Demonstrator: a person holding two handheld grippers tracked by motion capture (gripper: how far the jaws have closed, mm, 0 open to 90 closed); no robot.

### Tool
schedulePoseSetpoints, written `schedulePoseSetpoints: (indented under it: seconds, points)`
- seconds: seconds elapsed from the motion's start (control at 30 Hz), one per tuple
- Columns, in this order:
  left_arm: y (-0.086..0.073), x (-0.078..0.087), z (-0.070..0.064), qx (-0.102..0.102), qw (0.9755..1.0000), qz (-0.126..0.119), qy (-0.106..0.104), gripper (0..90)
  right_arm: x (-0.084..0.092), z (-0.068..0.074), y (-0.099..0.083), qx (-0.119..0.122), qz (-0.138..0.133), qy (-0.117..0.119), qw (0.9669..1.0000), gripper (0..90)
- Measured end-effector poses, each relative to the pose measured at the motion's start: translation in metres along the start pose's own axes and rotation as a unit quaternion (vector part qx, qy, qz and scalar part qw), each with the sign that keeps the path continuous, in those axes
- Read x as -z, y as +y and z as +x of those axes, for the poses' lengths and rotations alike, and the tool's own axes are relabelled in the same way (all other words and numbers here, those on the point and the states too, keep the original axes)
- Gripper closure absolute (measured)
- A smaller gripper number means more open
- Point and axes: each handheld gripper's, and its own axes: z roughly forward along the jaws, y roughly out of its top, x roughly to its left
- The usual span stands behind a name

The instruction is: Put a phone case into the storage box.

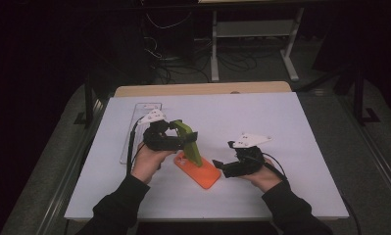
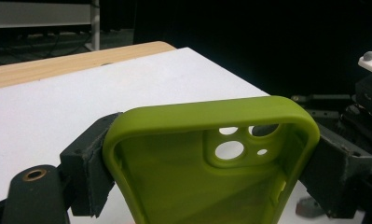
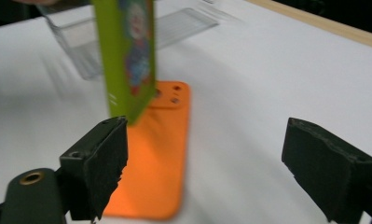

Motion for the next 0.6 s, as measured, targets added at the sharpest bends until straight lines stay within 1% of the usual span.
schedulePoseSetpoints:
  seconds: [0.03,0.07,0.13,0.23,0.27,0.3,0.37,0.5,0.6]
  points:
    - [0.0,0.0,0.0,0.001,1.0,0.0,0.0,14.9,0.002,-0.002,-0.002,0.001,-0.002,-0.006,1.0,12.5]
    - [0.0,0.0,0.0,0.002,1.0,-0.001,0.0,14.9,0.005,-0.006,-0.005,-0.004,-0.003,-0.013,0.9999,12.2]
    - [0.0,0.001,0.0,0.001,1.0,-0.003,0.0,14.9,0.011,-0.012,-0.01,-0.01,-0.006,-0.017,0.9998,10.1]
    - [0.001,0.002,0.0,0.0,1.0,-0.004,-0.001,14.9,0.02,-0.02,-0.018,-0.021,-0.004,-0.028,0.9994,7.1]
    - [0.001,0.002,0.0,0.002,1.0,-0.007,0.0,14.9,0.022,-0.021,-0.021,-0.023,-0.006,-0.032,0.9992,4.8]
    - [0.001,0.002,0.0,0.003,1.0,-0.008,0.0,14.9,0.025,-0.023,-0.023,-0.023,-0.006,-0.036,0.9991,3.8]
    - [0.001,0.002,0.0,0.006,0.9999,-0.009,0.0,14.9,0.033,-0.028,-0.03,-0.031,-0.011,-0.038,0.9988,1.9]
    - [0.003,0.002,0.001,0.004,1.0,-0.004,0.001,14.9,0.037,-0.03,-0.037,-0.032,-0.006,-0.04,0.9987,0.9]
    - [0.003,0.003,0.001,0.002,1.0,-0.009,0.001,14.9,0.038,-0.031,-0.046,-0.026,0.007,-0.046,0.9986,0.0]
